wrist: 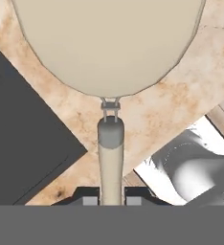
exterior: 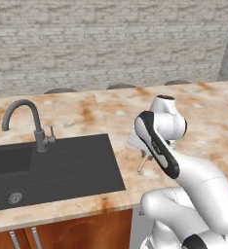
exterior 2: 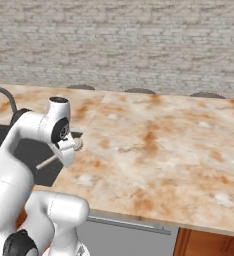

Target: Grab the spray bottle from the cabinet, then place it next to the cutting board for sanitizing. Then grab the dish brush from the countertop next to the sink and place it next to the cutting board.

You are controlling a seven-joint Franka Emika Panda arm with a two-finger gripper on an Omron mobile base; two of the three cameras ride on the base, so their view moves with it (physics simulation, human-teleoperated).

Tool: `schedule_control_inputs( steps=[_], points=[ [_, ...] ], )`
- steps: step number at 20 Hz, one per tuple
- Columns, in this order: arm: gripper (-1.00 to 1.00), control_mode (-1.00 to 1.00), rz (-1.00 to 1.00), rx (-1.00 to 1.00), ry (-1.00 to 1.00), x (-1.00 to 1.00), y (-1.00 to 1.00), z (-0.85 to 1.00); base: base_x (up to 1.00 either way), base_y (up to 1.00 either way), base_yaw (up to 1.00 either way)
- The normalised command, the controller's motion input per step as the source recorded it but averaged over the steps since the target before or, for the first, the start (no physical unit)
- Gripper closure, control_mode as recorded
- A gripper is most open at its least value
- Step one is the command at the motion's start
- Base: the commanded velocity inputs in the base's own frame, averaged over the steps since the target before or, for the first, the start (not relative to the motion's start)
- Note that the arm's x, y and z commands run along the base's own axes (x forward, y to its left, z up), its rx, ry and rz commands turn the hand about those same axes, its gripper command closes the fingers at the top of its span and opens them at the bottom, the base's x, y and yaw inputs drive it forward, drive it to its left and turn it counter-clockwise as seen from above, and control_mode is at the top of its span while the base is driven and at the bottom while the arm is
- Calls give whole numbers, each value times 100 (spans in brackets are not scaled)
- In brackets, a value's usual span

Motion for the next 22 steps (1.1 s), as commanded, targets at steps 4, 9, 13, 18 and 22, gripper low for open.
schedule_control_inputs(
  steps=[4, 9, 13, 18, 22],
  points=[
    [100, -100, 3, 0, -57, -55, 0, 100, 0, 0, 0],
    [100, -100, 5, 0, -58, -45, 0, 95, 0, 0, 0],
    [100, -100, 0, 0, -36, -45, -1, 82, 0, 0, 0],
    [100, -100, 0, 0, -30, -50, -2, 72, 0, 0, 0],
    [100, 100, 0, 0, 0, 0, 0, 0, -93, -19, 0]
  ],
)
